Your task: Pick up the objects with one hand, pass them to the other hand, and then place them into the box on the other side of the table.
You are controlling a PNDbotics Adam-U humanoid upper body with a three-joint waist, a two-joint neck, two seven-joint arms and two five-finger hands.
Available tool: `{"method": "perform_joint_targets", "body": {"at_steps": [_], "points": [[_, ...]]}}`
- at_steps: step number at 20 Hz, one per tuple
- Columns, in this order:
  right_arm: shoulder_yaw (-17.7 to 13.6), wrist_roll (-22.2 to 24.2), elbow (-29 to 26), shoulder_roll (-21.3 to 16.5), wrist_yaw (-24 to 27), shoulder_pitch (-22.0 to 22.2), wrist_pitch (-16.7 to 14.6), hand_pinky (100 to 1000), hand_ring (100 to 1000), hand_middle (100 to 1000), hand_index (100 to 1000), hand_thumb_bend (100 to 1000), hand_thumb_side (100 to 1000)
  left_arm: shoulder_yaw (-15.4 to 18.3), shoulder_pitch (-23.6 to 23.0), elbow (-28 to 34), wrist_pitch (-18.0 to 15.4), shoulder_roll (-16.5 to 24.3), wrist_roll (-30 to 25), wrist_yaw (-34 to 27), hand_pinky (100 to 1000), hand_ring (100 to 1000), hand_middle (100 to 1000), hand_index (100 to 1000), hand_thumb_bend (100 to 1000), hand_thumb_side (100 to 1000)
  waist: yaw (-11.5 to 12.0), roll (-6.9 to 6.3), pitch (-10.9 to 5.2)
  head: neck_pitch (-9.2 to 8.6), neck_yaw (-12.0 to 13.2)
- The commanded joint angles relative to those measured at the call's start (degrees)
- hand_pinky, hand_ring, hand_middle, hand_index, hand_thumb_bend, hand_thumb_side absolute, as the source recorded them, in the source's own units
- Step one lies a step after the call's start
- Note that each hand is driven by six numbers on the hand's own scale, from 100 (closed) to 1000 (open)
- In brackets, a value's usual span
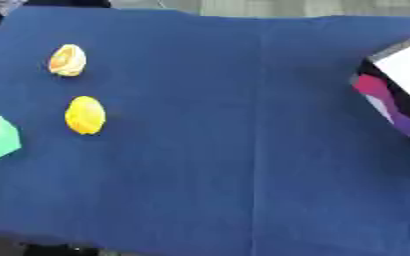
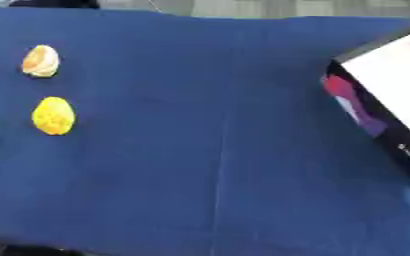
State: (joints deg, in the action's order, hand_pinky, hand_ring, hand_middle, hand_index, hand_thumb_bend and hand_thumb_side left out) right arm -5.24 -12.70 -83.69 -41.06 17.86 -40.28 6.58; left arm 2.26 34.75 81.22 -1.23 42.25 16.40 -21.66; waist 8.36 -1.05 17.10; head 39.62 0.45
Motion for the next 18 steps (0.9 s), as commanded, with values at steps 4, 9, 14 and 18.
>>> {"method": "perform_joint_targets", "body": {"at_steps": [4,9,14,18], "points": [[-0.7,0.1,-1.2,-1.5,-0.6,-0.3,0.2,810,809,773,905,538,308,0.7,0.5,0.9,0.2,2.2,-0.1,0.0,768,752,826,872,779,538,0.1,-0.28,-1.35,-0.66,0.4],[-0.7,0.2,-1.4,-1.5,-0.6,0.0,0.2,809,807,772,905,538,307,0.6,0.6,0.9,0.3,2.2,-0.2,0.1,766,752,825,871,781,536,0.1,-0.18,-1.24,-0.63,1.0],[-0.7,0.2,-1.4,-1.6,-0.6,0.2,0.3,809,804,772,906,538,308,0.1,0.4,0.9,2.0,3.0,-1.6,1.2,773,754,806,865,748,533,0.1,-0.19,-1.17,-0.34,1.8],[-0.6,0.1,-1.6,-2.2,-0.8,0.9,0.3,809,802,771,906,539,307,-1.2,1.3,1.7,8.1,7.5,-10.0,8.0,799,776,791,847,770,449,0.1,-0.26,-1.29,-0.43,2.2]]}}
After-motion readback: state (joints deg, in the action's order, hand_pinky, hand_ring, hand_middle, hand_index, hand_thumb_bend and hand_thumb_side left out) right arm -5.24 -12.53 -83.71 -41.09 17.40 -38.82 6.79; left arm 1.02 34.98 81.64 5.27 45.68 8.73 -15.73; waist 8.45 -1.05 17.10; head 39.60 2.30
